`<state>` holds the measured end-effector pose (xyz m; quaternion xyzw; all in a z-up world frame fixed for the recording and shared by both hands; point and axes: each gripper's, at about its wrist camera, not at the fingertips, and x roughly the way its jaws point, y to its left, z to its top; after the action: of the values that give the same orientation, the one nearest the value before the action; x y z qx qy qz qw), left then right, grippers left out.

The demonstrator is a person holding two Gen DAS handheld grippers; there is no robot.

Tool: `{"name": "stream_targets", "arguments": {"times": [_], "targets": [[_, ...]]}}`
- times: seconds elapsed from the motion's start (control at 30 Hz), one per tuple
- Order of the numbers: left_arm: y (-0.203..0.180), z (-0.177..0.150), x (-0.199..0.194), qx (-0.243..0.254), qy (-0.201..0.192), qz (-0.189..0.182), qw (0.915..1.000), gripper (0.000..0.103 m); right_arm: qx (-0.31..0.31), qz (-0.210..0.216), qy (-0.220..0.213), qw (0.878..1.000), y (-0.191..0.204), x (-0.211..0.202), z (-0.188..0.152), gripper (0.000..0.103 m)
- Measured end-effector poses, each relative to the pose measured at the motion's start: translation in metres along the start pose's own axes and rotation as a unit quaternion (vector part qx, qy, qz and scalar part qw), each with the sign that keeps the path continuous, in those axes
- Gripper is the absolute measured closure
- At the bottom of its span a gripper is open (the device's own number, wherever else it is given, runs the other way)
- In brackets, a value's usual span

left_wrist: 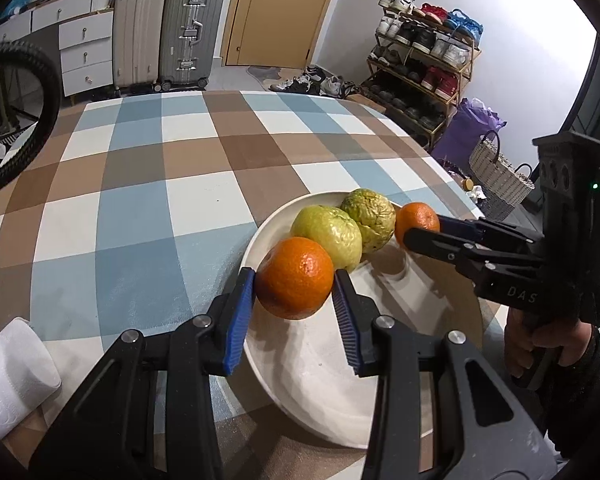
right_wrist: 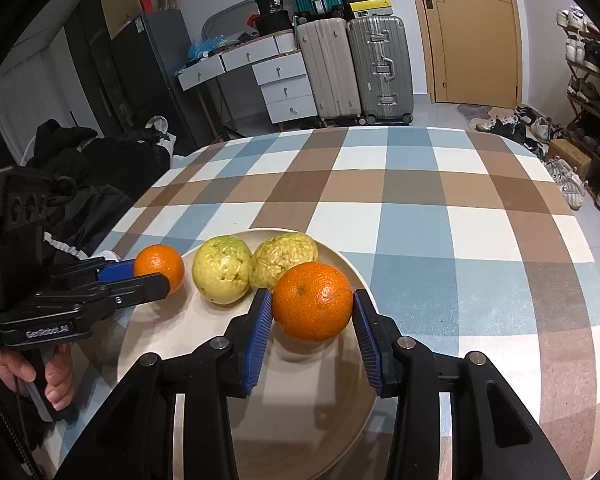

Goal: Organize fruits
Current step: 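Place both oranges on the cream plate beside the yellow fruits and release, then withdraw both tools from the plate toward the tomatoes and kiwis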

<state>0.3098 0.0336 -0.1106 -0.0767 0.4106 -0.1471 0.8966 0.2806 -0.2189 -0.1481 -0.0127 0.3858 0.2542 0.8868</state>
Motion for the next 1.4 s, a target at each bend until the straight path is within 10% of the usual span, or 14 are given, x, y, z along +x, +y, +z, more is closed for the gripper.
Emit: {"name": "stream_targets", "arguments": {"times": [0.2,0.3,0.93,1.4], "targets": [[-0.004,0.001,-0.001,0.001,-0.001,0.008,1.0,0.061,0.007,-0.01,-0.005,1.0,-0.001,0.003,0.001,0.061],[-0.011,0.001,-0.009,0.011,-0.016,0.036,0.9992,0.034,0.01,-0.008,-0.007,1.0,-0.002,0.0,0.001,0.06],[-0.079,-0.018,-0.123,0.03,-0.114,0.119,0.9858,0.001,0.021,-0.01,-0.134,0.991,0.029,-0.131,-0.026,0.009],[-0.107,-0.096,-0.191,0.012,-0.129,0.134,0.9825,0.001,-0.006,-0.001,-0.179,0.984,0.079,-0.207,-0.088,0.0]]}}
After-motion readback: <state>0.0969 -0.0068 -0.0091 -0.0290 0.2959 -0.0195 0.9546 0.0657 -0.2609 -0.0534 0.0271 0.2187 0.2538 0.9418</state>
